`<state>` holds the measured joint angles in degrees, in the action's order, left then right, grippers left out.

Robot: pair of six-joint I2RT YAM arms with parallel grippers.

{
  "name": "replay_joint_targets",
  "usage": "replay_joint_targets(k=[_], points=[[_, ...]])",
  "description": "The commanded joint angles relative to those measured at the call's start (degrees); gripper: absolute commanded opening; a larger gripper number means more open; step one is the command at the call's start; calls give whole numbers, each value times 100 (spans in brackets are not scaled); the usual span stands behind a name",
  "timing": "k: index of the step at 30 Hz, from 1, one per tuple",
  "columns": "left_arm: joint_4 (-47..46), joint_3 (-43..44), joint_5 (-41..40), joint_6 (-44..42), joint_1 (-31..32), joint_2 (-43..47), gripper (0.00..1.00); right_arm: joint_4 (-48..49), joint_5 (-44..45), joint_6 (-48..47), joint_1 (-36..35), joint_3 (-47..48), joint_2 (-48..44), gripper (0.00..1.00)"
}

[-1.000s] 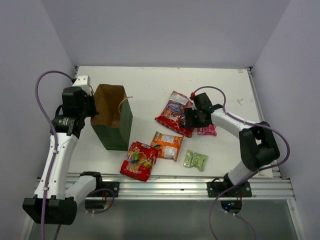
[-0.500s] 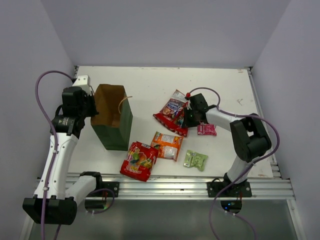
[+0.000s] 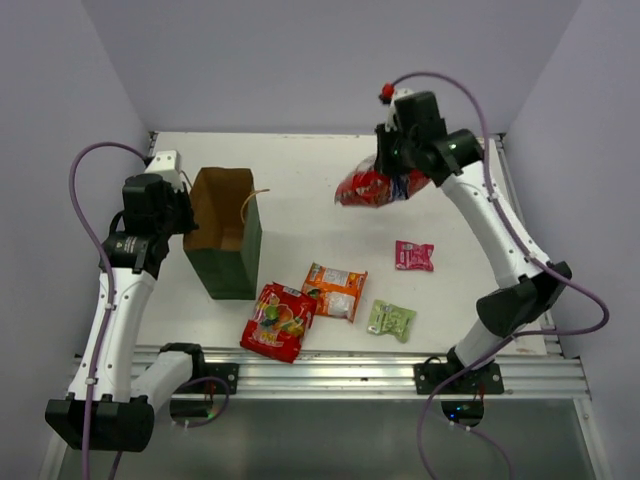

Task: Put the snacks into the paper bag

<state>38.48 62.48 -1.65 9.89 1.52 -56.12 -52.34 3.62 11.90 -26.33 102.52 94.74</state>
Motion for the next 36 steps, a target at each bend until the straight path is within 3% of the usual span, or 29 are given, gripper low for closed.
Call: replay_joint_targets(k=[1, 4, 6, 11, 17, 32, 36], points=[[-227, 28, 139, 109, -29, 119, 0, -530, 332, -363, -153, 2179, 69, 0], [-262, -7, 437, 180, -20, 127, 0, -1005, 359, -382, -478, 4444, 746, 0], [-306, -25, 508, 224, -3, 110, 0, -911, 193, -172, -566, 4916, 1002, 0], [-376, -34, 701, 250, 111, 57, 0, 951, -764, 557, -883, 3970, 529, 0], [-446, -104, 850, 250, 235, 48, 0, 1796, -1617, 1270, -1392, 4610, 1107, 0], [-473, -96, 1035, 233, 481, 31, 0, 3519, -1610, 2043, -2148, 4619, 1415, 0], [-526, -78, 1105, 329, 525, -22, 0, 3880, -1233, 2071, -2517, 4610, 1538, 0]])
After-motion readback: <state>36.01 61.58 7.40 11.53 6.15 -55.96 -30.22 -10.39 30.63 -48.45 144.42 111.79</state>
